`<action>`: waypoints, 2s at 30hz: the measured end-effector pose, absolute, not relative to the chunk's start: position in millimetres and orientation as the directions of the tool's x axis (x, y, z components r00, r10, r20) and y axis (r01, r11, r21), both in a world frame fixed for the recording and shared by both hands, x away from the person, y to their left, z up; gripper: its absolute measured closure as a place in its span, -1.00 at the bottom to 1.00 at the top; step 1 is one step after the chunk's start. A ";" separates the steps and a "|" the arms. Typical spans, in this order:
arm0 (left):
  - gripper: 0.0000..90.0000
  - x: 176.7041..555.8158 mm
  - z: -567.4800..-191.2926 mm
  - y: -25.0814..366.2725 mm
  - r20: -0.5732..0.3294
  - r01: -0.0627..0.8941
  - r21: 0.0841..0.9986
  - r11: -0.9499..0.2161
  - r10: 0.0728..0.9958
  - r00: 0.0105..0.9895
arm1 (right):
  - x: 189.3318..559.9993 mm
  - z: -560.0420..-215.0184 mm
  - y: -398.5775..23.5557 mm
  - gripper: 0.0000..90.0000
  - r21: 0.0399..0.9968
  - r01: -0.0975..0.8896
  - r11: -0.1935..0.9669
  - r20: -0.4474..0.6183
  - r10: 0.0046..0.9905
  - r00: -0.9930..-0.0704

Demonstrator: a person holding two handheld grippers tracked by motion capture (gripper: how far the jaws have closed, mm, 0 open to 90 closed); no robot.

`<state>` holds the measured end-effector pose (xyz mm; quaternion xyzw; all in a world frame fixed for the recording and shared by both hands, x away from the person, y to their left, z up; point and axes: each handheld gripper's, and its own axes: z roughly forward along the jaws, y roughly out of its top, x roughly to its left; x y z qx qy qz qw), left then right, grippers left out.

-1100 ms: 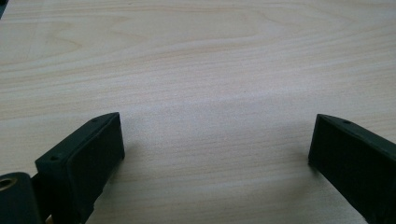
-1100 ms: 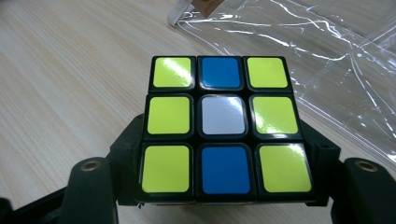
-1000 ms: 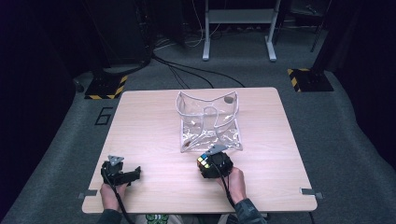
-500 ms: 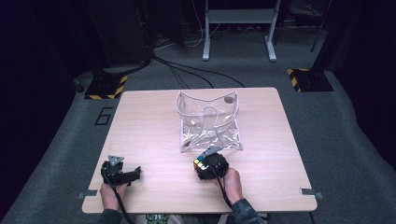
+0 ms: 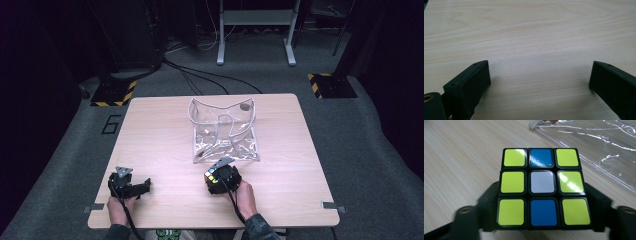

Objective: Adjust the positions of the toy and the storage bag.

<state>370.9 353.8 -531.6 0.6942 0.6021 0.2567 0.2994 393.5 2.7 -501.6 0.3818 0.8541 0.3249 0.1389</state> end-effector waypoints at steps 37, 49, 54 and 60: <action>-0.93 390.2 -500.1 337.9 -0.080 0.707 0.697 -0.120 0.967 0.243 | 388.0 -455.5 -65.3 -0.82 0.736 0.568 0.368 0.086 0.781 -0.618; -0.90 410.9 -475.6 312.8 -0.112 0.691 0.705 -0.158 0.938 0.328 | 394.9 -442.8 -89.7 -0.80 0.746 0.589 0.311 0.110 0.815 -0.569; -0.87 419.7 -467.2 305.5 -0.128 0.694 0.703 -0.156 0.932 0.339 | 397.6 -437.3 -96.5 -0.77 0.749 0.590 0.302 0.109 0.821 -0.560; -0.86 431.9 -454.4 296.0 -0.151 0.691 0.707 -0.154 0.921 0.359 | 404.3 -428.0 -104.2 -0.76 0.753 0.589 0.292 0.109 0.828 -0.549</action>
